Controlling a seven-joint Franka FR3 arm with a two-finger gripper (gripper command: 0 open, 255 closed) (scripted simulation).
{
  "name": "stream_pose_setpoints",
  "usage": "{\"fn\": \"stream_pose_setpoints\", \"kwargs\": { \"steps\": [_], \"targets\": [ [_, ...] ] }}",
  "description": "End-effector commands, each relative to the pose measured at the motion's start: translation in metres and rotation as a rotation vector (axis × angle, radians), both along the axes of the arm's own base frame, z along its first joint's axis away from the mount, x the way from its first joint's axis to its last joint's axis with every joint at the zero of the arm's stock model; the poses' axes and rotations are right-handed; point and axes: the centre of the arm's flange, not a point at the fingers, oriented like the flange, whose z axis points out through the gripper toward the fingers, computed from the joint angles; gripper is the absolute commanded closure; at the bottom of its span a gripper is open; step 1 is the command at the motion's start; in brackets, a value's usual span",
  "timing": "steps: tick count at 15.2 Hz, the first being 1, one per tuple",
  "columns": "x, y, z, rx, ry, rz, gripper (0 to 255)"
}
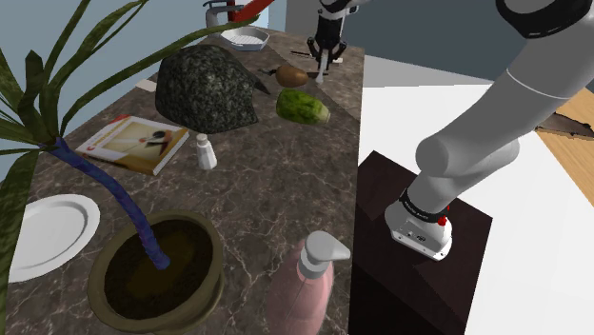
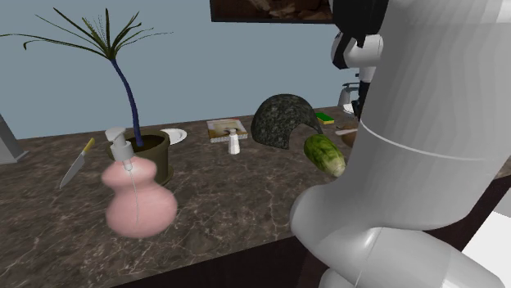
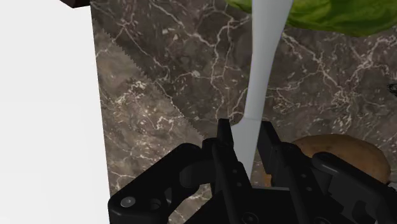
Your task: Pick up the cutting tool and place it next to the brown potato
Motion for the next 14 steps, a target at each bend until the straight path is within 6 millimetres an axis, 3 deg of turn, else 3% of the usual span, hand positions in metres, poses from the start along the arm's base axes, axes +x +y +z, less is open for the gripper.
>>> {"fn": "stream_pose_setpoints", "kwargs": {
  "steps": [1, 3, 14],
  "targets": [
    [0.002, -0.028, -0.001, 0.0, 0.0, 0.001, 255],
    [0.005, -0.057, -0.001, 0.0, 0.0, 0.001, 255],
    [0.005, -0.057, -0.059, 0.0, 0.0, 0.001, 255]
  ]
}}
